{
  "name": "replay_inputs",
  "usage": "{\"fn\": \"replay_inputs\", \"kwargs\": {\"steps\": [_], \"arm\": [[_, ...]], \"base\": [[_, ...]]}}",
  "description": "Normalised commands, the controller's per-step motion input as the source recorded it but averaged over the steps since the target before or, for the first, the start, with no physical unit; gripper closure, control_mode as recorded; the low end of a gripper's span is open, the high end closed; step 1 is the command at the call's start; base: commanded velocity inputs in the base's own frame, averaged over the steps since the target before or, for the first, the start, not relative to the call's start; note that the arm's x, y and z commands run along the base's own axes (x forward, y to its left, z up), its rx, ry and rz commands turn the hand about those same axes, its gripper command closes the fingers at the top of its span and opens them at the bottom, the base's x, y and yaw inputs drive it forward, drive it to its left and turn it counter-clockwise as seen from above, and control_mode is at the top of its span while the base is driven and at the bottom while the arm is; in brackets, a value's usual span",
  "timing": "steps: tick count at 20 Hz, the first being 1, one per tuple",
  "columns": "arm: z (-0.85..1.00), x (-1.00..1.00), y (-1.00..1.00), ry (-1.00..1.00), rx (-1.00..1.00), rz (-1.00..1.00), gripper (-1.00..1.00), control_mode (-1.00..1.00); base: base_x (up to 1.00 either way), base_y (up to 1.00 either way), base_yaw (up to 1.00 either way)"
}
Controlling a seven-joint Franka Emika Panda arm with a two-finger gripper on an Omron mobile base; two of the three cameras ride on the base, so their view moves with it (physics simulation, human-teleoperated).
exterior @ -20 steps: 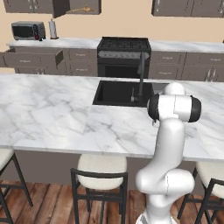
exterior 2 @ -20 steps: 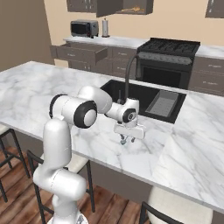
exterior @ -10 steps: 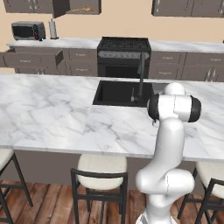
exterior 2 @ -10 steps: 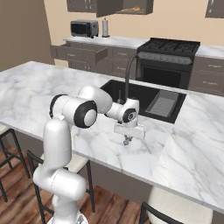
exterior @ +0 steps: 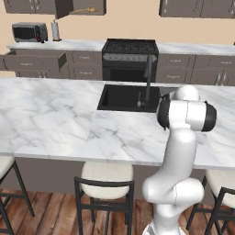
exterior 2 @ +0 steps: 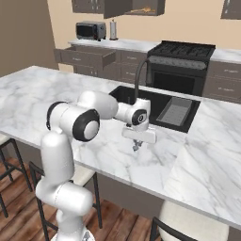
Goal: Organize the utensils by type. Pick up the wooden spoons from the counter and place them in the open cabinet. Then pick up the metallic utensils from the counter and place them in the open drawer.
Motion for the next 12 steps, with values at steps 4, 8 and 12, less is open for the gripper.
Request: {"fn": "replay_inputs", "kwargs": {"steps": [4,8,12], "arm": [[0.71,-0.56,0.17,-0.11,0.0,0.18,1.0,-1.0],[0.52,-0.64,0.3,-0.09,0.0,0.28,1.0,-1.0],[0.47,-0.6,0.39,-0.07,0.0,0.32,1.0,-1.0]], "base": [[0.0,0.0,0.0],[0.0,0.0,0.0],[0.0,0.0,0.0]]}}
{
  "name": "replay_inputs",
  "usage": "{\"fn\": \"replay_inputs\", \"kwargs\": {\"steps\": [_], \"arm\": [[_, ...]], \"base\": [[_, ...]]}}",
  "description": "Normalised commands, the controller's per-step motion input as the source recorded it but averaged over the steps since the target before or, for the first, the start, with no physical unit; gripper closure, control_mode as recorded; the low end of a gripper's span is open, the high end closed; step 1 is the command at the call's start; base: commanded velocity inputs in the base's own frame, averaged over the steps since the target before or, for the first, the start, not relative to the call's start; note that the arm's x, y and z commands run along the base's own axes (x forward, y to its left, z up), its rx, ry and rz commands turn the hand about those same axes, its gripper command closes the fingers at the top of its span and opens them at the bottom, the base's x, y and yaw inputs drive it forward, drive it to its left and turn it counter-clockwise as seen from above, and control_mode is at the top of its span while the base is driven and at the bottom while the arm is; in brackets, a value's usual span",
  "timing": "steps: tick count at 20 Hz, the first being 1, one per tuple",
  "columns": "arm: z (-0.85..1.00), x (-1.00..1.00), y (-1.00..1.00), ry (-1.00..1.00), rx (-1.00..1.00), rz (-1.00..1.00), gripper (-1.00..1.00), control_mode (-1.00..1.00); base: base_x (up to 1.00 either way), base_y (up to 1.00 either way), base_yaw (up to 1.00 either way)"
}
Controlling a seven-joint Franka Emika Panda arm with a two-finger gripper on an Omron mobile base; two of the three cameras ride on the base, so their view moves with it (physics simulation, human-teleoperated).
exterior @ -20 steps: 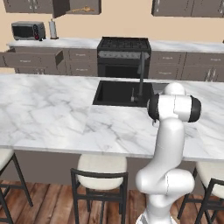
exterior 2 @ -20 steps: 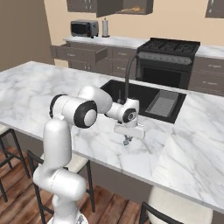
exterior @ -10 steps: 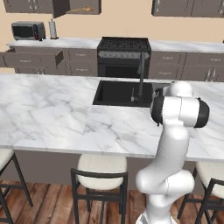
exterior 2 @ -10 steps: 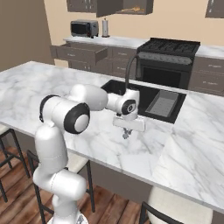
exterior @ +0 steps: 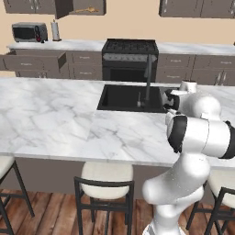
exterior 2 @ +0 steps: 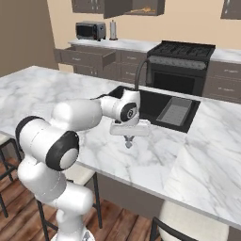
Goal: Organize the utensils by type. Pick up the wooden spoons from the counter and place them in the open cabinet. Then pick up the metallic utensils from the counter and place them in the open drawer.
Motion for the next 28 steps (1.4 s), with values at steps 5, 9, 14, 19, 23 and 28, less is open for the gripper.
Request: {"fn": "replay_inputs", "kwargs": {"steps": [5,9,14,19,23,28], "arm": [[0.49,-0.53,0.29,-0.08,-0.02,0.25,1.0,-1.0],[0.33,-0.4,0.23,0.03,-0.02,0.19,1.0,-1.0],[0.22,-0.39,0.32,0.09,0.0,0.13,1.0,-1.0],[0.02,-0.09,0.07,0.09,0.0,0.0,1.0,-1.0],[0.0,0.0,0.0,0.0,0.0,0.0,1.0,-1.0],[0.0,-0.17,0.0,0.0,0.0,0.01,1.0,1.0]], "base": [[0.0,0.0,0.0],[0.0,0.0,0.0],[0.0,0.0,0.0],[0.0,0.0,0.0],[0.0,0.0,0.0],[-0.45,0.0,0.01]]}}
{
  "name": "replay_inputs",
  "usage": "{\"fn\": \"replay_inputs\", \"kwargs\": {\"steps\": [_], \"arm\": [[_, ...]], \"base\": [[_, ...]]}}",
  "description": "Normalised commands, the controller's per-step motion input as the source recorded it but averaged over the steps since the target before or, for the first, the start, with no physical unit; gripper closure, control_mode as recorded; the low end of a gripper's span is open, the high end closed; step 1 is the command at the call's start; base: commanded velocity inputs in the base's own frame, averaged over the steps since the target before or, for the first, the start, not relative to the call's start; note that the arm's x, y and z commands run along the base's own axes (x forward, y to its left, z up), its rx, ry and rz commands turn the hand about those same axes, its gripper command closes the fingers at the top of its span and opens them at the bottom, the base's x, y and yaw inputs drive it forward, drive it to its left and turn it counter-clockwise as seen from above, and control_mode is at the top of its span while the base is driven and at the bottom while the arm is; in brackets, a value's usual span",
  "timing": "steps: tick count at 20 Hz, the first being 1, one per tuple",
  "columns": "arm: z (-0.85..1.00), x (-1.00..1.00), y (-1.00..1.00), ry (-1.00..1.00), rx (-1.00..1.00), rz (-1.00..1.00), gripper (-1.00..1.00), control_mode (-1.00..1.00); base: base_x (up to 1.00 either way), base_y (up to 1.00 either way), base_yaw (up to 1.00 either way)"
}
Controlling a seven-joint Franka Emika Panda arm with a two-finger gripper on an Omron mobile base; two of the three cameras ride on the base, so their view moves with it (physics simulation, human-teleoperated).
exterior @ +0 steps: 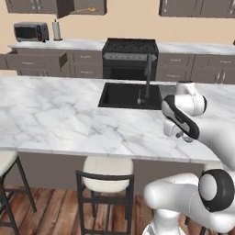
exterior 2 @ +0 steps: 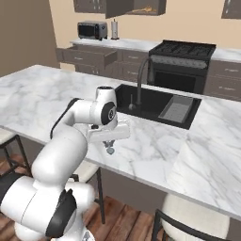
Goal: Organize the utensils by type. Pick up the wooden spoons from the counter and place them in the open cabinet. Then pick up the metallic utensils from the counter and place them in the open drawer.
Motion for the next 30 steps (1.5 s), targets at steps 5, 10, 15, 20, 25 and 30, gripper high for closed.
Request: {"fn": "replay_inputs", "kwargs": {"steps": [5,10,15,20,25,30], "arm": [[0.0,0.0,0.0,0.0,0.0,0.0,1.0,1.0],[0.0,0.0,0.0,0.0,0.0,0.0,1.0,1.0],[0.0,0.0,0.0,0.0,0.0,0.0,1.0,1.0],[0.0,0.0,0.0,0.0,0.0,0.0,1.0,1.0],[0.0,0.0,0.0,0.0,0.0,0.0,1.0,1.0],[0.0,0.0,0.0,0.0,0.0,0.0,1.0,1.0]], "base": [[-0.88,0.0,0.08],[-0.44,0.62,0.27],[0.03,1.0,0.16],[0.27,1.0,0.06],[0.47,1.0,0.01],[0.55,1.0,0.0]]}}
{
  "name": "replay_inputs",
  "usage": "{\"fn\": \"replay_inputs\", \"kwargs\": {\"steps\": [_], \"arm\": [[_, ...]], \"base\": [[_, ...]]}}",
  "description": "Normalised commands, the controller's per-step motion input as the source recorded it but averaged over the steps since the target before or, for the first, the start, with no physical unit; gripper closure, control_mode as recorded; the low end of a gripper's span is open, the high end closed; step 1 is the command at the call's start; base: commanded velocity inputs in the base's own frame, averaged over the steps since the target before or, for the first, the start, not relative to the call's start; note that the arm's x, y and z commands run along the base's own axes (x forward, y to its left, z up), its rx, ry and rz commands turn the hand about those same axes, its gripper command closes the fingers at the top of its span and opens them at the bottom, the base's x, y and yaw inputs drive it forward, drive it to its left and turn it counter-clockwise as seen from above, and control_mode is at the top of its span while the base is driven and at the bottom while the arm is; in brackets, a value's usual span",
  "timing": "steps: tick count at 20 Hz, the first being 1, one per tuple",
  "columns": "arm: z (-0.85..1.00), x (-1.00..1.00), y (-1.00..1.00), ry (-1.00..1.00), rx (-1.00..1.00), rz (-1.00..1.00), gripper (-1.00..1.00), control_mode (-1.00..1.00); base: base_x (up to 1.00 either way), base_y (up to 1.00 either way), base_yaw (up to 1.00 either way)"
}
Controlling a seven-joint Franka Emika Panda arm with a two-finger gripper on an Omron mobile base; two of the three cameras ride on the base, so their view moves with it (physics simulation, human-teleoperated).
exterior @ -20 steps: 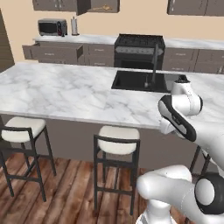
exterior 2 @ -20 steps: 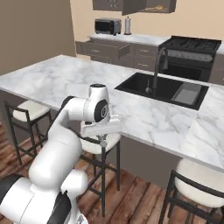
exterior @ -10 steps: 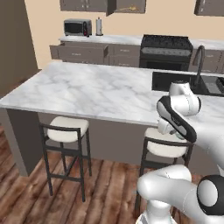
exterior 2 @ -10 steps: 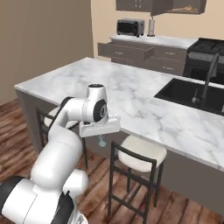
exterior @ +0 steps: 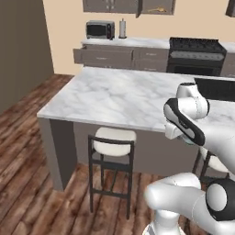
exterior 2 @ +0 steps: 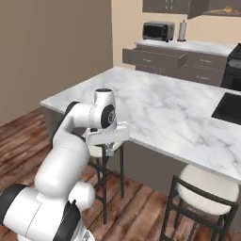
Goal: Organize the utensils by type. Pick up the wooden spoons from the counter and place them in the open cabinet. Then pick up the metallic utensils from the counter and place them in the open drawer.
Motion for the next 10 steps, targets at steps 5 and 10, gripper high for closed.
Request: {"fn": "replay_inputs", "kwargs": {"steps": [5,10], "arm": [[0.0,0.0,0.0,0.0,0.0,0.0,1.0,1.0],[0.0,0.0,0.0,0.0,0.0,0.0,1.0,1.0]], "base": [[0.55,1.0,0.0],[0.55,1.0,0.0]]}}
